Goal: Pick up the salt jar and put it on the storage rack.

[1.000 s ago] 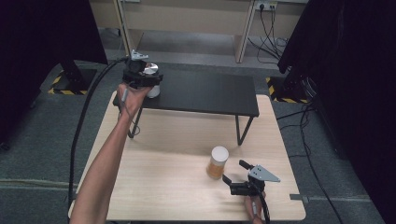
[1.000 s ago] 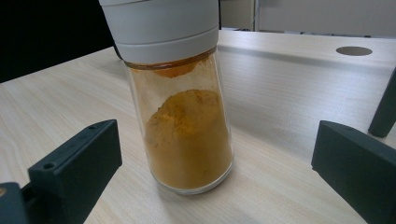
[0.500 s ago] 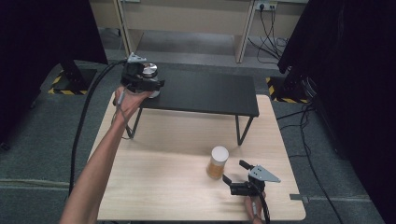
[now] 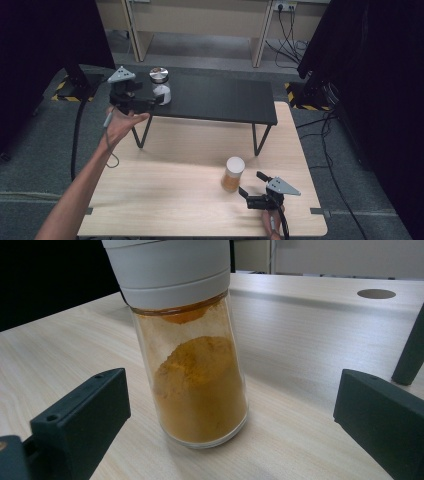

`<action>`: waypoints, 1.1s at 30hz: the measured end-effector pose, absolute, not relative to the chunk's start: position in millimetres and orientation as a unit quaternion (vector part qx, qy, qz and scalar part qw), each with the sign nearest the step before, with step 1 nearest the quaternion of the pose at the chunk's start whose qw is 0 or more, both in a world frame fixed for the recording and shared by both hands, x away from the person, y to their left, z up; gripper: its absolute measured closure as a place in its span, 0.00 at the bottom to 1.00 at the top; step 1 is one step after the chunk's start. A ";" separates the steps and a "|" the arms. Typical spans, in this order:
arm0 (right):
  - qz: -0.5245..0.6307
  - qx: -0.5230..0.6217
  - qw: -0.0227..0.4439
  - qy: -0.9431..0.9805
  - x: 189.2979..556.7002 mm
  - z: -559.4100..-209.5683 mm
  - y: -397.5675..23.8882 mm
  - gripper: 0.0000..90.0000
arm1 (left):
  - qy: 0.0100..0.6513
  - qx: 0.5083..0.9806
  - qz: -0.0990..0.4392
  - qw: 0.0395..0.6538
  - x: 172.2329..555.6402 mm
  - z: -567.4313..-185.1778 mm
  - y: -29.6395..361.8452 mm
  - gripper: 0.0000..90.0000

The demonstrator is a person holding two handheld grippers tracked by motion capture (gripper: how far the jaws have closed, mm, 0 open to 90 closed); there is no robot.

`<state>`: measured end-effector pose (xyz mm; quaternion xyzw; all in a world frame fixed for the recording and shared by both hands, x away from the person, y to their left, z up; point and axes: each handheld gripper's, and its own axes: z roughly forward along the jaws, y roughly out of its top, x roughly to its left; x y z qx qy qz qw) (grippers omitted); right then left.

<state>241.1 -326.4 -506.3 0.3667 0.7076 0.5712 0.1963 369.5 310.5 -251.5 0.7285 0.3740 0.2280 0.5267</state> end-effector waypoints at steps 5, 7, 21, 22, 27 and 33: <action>0.571 0.369 0.197 0.707 240.6 -506.4 -326.1 0.02 | 0.341 0.744 0.207 0.536 333.9 -263.5 318.3 0.00; 0.570 0.369 0.196 0.707 240.8 -506.1 -326.0 0.02 | 0.331 0.744 0.202 0.544 319.3 -273.7 321.6 0.00; 0.564 0.371 0.205 0.708 238.1 -505.1 -323.0 0.02 | 0.321 0.726 0.237 0.560 242.2 -404.9 335.7 0.00; 0.564 0.370 0.205 0.709 238.4 -505.0 -322.9 0.02 | 0.322 0.721 0.230 0.568 239.3 -416.3 338.4 0.00; 0.564 0.371 0.204 0.709 238.8 -505.0 -323.0 0.02 | 0.319 0.712 0.216 0.587 234.0 -447.8 339.5 0.00; 0.564 0.372 0.205 0.708 238.2 -505.2 -322.9 0.02 | 0.298 0.730 0.209 0.578 238.6 -465.9 326.0 0.00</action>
